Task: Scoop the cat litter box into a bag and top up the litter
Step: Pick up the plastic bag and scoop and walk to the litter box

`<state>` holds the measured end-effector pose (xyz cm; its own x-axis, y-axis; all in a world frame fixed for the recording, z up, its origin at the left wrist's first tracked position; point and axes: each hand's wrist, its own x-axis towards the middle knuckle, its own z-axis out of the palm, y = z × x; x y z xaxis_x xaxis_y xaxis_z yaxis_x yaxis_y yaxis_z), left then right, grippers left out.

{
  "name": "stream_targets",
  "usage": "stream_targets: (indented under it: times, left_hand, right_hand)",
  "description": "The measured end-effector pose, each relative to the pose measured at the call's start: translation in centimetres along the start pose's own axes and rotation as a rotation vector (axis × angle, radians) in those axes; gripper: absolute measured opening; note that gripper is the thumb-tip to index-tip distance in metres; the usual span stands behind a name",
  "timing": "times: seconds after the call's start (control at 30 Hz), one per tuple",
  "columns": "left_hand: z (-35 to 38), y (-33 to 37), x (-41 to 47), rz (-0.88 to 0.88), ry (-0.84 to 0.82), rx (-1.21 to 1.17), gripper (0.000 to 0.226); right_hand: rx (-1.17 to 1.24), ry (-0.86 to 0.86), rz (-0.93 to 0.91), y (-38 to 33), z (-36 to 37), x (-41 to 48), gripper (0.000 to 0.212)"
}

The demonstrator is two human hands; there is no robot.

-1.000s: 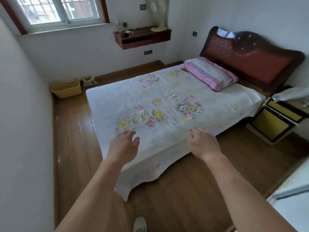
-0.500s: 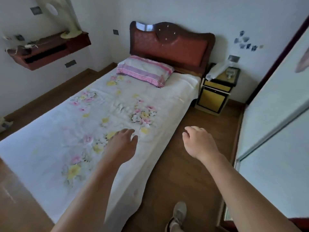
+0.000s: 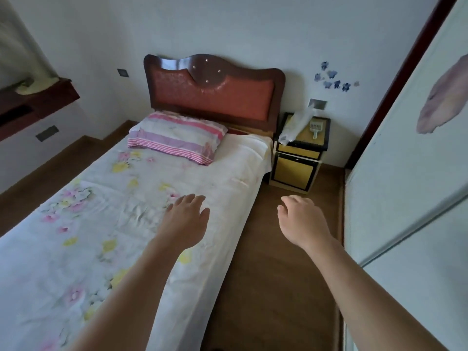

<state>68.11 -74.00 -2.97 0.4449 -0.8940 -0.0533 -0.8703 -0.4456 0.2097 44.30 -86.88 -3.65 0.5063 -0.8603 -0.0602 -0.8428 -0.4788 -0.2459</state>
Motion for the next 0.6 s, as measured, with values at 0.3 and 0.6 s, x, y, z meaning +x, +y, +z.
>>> stream_targets:
  times: [0.3,0.6]
  left_hand:
    - [1.9,1.5,19.6,0.179,-0.061,-0.017,0.050]
    - [2.8,6.5,36.1,0.341,-0.180,0.028,0.050]
  right_hand:
    - [-0.056,0.021,0.158,2.9,0.4,14.9,0.047]
    - [-0.079,0.020,0.306,7.4,-0.6,26.4,0.047]
